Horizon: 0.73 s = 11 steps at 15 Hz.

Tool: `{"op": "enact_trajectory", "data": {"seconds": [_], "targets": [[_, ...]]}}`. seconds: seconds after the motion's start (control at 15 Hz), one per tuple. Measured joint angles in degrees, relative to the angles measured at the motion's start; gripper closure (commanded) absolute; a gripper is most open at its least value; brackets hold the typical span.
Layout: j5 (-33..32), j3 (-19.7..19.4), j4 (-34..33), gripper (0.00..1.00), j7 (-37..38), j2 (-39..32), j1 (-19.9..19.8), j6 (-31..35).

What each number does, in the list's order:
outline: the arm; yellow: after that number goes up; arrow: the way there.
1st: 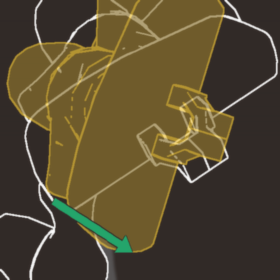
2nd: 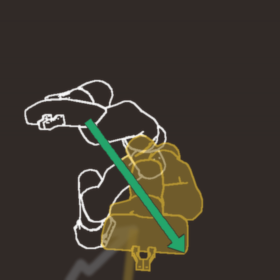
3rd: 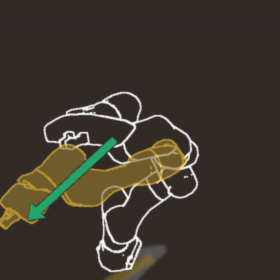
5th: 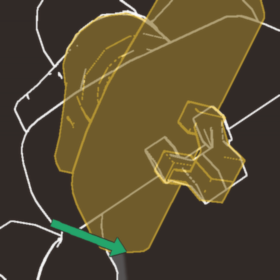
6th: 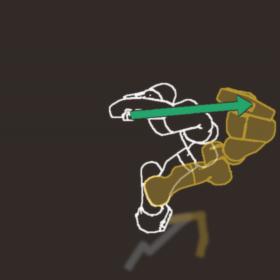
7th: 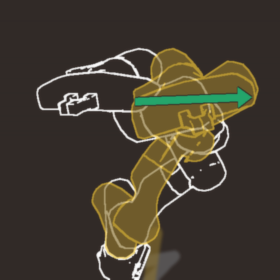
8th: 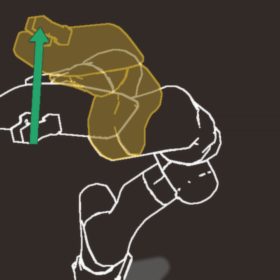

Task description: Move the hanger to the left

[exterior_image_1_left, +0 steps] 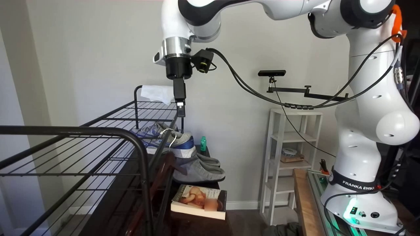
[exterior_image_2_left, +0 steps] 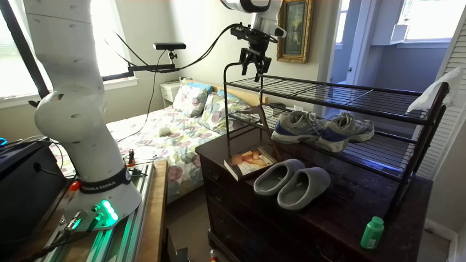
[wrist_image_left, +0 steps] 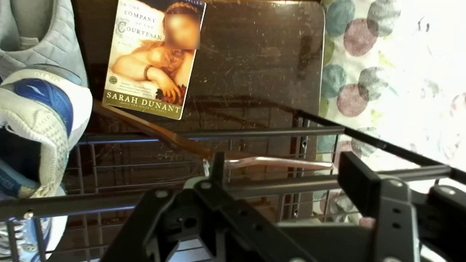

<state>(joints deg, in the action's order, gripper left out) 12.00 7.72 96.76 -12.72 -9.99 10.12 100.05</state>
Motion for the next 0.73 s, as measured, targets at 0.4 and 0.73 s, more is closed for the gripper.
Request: {"op": "enact_trajectory", "data": {"seconds": [0.4, 0.73], "targets": [[-4.38, 3.01, 1.68, 0.00, -6.90, 2.59, 0.71, -2.51], [-4.38, 2.78, 1.68, 0.00, -6.91, 2.19, 0.47, -2.49]]}}
